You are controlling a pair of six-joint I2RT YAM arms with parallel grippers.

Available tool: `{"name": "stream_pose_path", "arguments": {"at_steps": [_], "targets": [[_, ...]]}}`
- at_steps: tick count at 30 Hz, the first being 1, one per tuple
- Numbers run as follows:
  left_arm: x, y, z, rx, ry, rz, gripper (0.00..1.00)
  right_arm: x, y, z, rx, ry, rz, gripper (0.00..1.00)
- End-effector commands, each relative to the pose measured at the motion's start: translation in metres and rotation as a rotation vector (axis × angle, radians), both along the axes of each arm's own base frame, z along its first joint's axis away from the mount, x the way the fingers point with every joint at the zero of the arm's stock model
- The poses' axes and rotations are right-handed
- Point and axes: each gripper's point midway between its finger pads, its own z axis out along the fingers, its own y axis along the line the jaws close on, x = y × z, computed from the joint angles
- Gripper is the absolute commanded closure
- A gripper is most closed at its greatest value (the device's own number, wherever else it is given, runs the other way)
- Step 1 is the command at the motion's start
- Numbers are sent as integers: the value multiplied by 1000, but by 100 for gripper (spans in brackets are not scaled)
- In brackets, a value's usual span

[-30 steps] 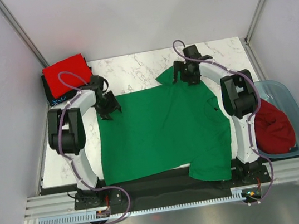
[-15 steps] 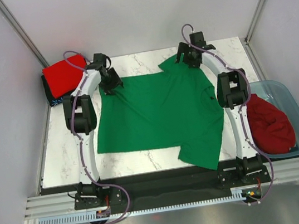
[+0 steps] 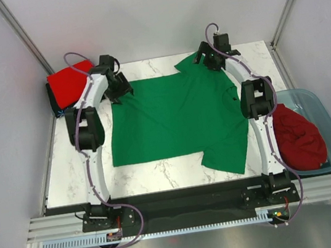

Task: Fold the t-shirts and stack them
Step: Fold the tshirt

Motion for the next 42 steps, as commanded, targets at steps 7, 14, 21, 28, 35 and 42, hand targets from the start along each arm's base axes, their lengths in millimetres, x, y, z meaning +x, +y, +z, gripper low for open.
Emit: {"name": "stream_pose_path", "arguments": {"at_steps": [7, 14, 21, 28, 35, 42], "targets": [[-134, 46, 127, 187, -160, 30, 25, -57, 8, 203, 33, -262, 64, 3], [-240, 50, 64, 47, -123, 176, 28, -200, -23, 145, -214, -30, -101, 4], [-290, 57, 0, -35, -82, 340, 31, -334, -13, 79, -300, 159, -54, 4], [-298, 69, -30, 6, -57, 398, 37, -399, -31, 39, -254, 221, -84, 4], [-290, 89, -28, 65, -131, 465, 41, -431, -54, 26, -275, 284, -196, 4], [-291, 89, -36, 53, -132, 464, 58, -468, -70, -3, -358, 424, -256, 5]]}}
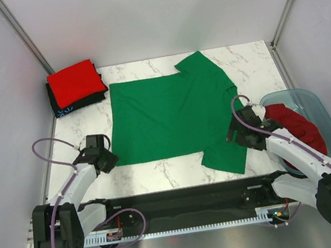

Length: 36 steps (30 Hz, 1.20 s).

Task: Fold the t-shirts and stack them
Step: Fold the tshirt

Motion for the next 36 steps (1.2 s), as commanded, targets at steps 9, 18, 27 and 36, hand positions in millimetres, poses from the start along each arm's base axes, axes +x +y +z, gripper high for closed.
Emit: {"name": "stream_pose_path", "arguments": {"at_steps": [9, 18, 27, 36], "targets": [[19, 10, 4, 45, -89, 20, 98, -56, 22, -33, -26, 134, -25, 6], [19, 10, 7, 45, -117, 14, 98, -87, 46, -59, -48, 200, 15, 29], [20, 9, 7, 43, -113, 6, 98, -90, 46, -68, -38, 184, 23, 69], [19, -2, 40, -7, -158, -43, 98, -76, 53, -31, -32, 118, 46, 100]]}}
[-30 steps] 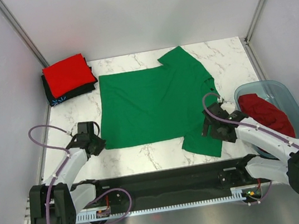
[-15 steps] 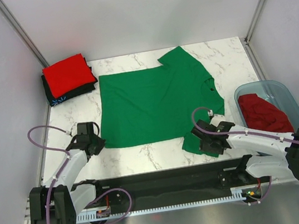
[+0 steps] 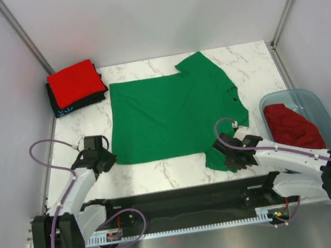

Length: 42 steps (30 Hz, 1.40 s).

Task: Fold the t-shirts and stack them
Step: Fold the tshirt

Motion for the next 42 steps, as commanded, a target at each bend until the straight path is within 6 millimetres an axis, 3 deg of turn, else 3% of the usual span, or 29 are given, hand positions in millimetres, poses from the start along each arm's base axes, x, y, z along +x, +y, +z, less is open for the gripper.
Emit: {"name": "stream_pose_path", "arguments": {"at_steps": [1, 3, 4, 10, 16, 21, 22, 28, 34, 38, 39, 41, 42], "targets": [[17, -5, 50, -6, -136, -55, 98, 16, 6, 37, 3, -71, 0, 100], [18, -6, 64, -11, -156, -65, 98, 25, 2, 53, -42, -105, 7, 100], [22, -8, 78, -12, -186, -77, 98, 37, 10, 72, -27, -145, 8, 100], [30, -7, 107, 8, -204, -100, 98, 81, 18, 127, -130, -275, 48, 100], [51, -5, 121, 39, -195, -123, 98, 126, 24, 153, -213, -319, 58, 100], [72, -3, 119, 51, -148, -127, 98, 169, 18, 165, -265, -324, 71, 100], [79, -2, 117, 59, -132, -131, 98, 178, 21, 174, -257, -341, 70, 100], [106, 5, 116, 107, -97, -154, 98, 225, 13, 174, -300, -314, 87, 100], [133, 4, 93, 95, -9, -178, 98, 263, 6, 171, -315, -296, 91, 100], [147, 10, 78, 81, 45, -160, 98, 290, 6, 153, -328, -258, 106, 100], [153, 11, 73, 78, 58, -158, 98, 299, 7, 158, -321, -272, 101, 100], [163, 10, 62, 46, 97, -175, 98, 317, 1, 139, -337, -233, 100, 100], [169, 10, 57, 48, 107, -181, 98, 320, 4, 146, -324, -248, 104, 99]]}}
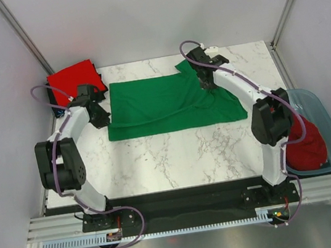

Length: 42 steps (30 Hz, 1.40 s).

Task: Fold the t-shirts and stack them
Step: Fold the tshirt

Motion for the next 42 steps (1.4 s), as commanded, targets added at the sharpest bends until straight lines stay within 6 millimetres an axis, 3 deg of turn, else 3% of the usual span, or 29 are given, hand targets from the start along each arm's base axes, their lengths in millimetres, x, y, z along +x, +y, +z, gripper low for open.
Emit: {"name": "stream_pose_path", "arguments": {"at_steps": [1, 2, 3, 4, 5, 6, 7, 8, 9, 10, 11, 12, 13, 14, 15, 16, 17, 18, 19, 21, 24, 34, 42], "targets": [[21, -7, -6, -50, 34, -77, 94, 31, -4, -2, 1, -4, 18, 93], [25, -1, -9, -81, 47, -74, 82, 36, -6, -4, -1, 2, 17, 83], [37, -4, -6, -103, 40, -93, 75, 48, -6, 5, 13, -25, 13, 44], [38, -9, -16, -144, 76, -107, 66, 58, -15, -5, 6, -8, -5, 25], [36, -7, -17, -157, 103, -100, 56, 65, -19, -2, 9, -15, -18, 15], [37, -7, -12, -165, 96, -95, 51, 74, -21, 16, 31, -40, -25, 5], [37, -6, 0, -161, 68, -89, 45, 78, -31, 14, 30, -27, -47, 4], [36, -3, 7, -154, 50, -81, 33, 78, -36, 20, 34, -31, -57, 4], [34, -3, 12, -144, 38, -84, 29, 73, -42, 19, 31, -20, -67, 4], [29, 0, 16, -131, 29, -83, 26, 67, -47, 36, 48, -53, -73, 4], [26, 1, 29, -117, -2, -84, 22, 60, -50, 36, 57, -52, -72, 4], [17, 4, 27, -107, 7, -77, 22, 46, -52, 14, 61, -15, -76, 4], [12, 6, 28, -94, 4, -70, 21, 34, -54, 29, 111, -44, -72, 4], [6, 6, 37, -88, -22, -68, 22, 30, -53, 27, 144, -63, -68, 5], [1, 6, 36, -91, -24, -57, 22, 5, -57, -7, 154, 17, -72, 6], [-9, 4, 23, -97, -12, -54, 22, -6, -62, 3, 193, -15, -81, 7], [-13, 3, 22, -104, -27, -52, 23, -16, -59, -6, 233, 2, -73, 8], [-17, 2, 24, -115, -52, -43, 23, -34, -63, -31, 241, 48, -81, 10], [-23, -1, 11, -128, -56, -45, 23, -42, -68, -30, 261, 39, -88, 11], [-33, -4, -2, -154, -54, -39, 25, -62, -71, -56, 298, 89, -91, 15], [-34, -7, -11, -177, -53, -35, 27, -76, -77, -77, 336, 122, -100, 18], [-31, -10, -27, -214, -97, 17, 27, -75, -104, -119, 320, 178, -152, 21], [-29, -11, -53, -237, -68, 57, 29, -79, -117, -145, 318, 219, -185, 34]]}}
